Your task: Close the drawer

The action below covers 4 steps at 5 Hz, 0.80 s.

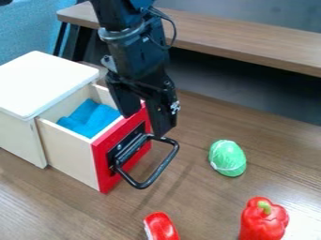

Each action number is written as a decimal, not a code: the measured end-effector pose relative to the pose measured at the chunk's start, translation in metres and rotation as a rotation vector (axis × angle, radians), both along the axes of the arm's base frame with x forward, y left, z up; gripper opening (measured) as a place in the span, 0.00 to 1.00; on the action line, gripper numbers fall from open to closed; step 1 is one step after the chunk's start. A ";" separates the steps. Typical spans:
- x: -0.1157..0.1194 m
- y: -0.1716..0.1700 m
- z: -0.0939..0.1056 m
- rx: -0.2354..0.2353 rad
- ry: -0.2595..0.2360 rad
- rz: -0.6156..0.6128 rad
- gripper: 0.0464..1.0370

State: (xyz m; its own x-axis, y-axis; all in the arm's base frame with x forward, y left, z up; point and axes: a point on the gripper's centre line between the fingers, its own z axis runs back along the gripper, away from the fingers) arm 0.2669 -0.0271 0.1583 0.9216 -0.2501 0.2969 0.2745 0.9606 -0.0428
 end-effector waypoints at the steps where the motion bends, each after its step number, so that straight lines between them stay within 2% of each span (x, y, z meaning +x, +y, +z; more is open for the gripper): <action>1: 0.000 0.000 -0.006 -0.001 0.020 -0.002 0.96; 2: 0.003 0.002 -0.016 -0.008 0.045 -0.005 0.96; 4: 0.011 -0.008 -0.036 0.017 0.057 -0.002 0.96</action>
State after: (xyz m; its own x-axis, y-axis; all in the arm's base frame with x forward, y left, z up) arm 0.2778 -0.0353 0.1223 0.9363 -0.2569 0.2395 0.2743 0.9607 -0.0417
